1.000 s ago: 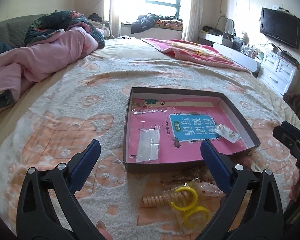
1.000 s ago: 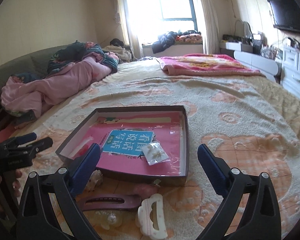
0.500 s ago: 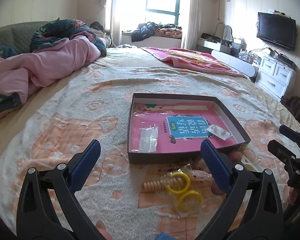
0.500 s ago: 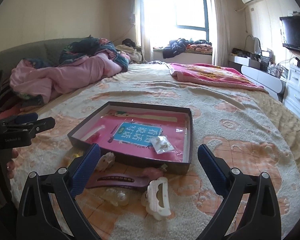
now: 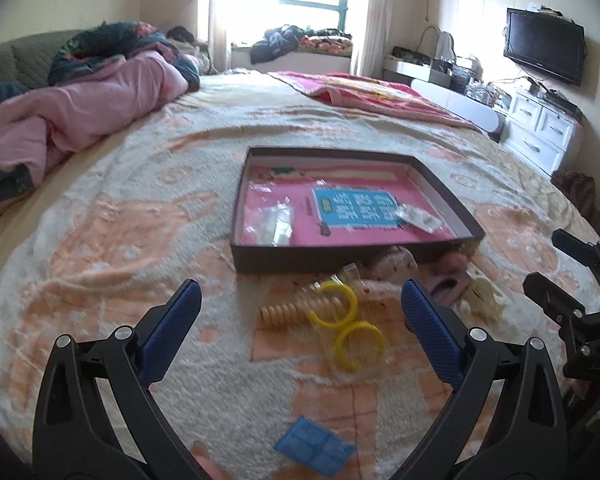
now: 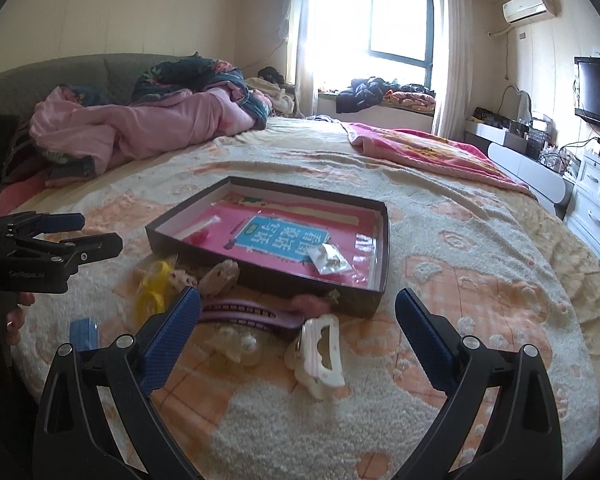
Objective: Organize jewelry
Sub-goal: 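Move the right tool to the white claw clip and grasp it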
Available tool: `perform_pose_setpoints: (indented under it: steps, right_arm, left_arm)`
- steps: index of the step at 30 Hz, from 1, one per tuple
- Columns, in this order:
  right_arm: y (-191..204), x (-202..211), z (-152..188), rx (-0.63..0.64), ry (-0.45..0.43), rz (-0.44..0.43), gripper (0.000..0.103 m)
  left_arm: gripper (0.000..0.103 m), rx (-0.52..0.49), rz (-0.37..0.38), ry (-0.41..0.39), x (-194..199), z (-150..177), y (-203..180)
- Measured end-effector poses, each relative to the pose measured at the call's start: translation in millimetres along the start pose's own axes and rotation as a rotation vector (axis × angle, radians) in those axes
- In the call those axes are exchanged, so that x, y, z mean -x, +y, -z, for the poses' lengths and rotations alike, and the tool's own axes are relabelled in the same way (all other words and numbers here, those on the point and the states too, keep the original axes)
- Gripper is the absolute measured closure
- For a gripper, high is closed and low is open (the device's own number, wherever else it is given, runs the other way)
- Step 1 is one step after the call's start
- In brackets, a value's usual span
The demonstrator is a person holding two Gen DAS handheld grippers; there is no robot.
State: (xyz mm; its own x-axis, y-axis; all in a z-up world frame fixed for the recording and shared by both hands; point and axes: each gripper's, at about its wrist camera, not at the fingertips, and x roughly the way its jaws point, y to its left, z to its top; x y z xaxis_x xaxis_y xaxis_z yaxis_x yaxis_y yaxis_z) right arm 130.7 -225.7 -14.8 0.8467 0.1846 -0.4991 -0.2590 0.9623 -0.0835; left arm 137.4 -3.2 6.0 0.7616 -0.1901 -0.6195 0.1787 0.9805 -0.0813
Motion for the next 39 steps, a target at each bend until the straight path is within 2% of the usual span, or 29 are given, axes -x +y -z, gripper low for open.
perform_pose_setpoints:
  steps: [17, 21, 26, 28, 30, 34, 39]
  right_arm:
    - [-18.8, -10.2, 22.5, -0.057, 0.070, 0.024, 0.008]
    - [-25.3, -21.9, 28.8, -0.088, 0.113, 0.019, 0.008]
    - [-35.7, -37.0, 34.1, -0.135, 0.161, 0.006, 0.009]
    - [-41.8, -44.8, 36.4, -0.169, 0.187, -0.011, 0.017]
    - [-46.0, -51.5, 37.8, -0.193, 0.207, -0.029, 0.021]
    - [-46.6, -61.5, 37.3, -0.208, 0.229, -0.067, 0.035]
    - [-44.5, -71.7, 38.8, -0.224, 0.259, -0.106, 0.053]
  left_arm:
    - [0.012, -0.024, 0.071, 0.128, -29.1, 19.5, -14.5]
    - [0.019, -0.028, 0.095, 0.160, -36.7, 21.7, -17.4]
    - [0.034, 0.000, 0.125, 0.201, -48.1, 23.7, -17.6]
    - [0.043, 0.022, 0.141, 0.222, -53.7, 24.9, -15.7]
    - [0.052, 0.044, 0.155, 0.238, -58.3, 25.3, -13.2]
    - [0.058, 0.054, 0.149, 0.244, -63.0, 25.5, -13.0]
    - [0.060, 0.061, 0.151, 0.246, -68.0, 24.6, -15.0]
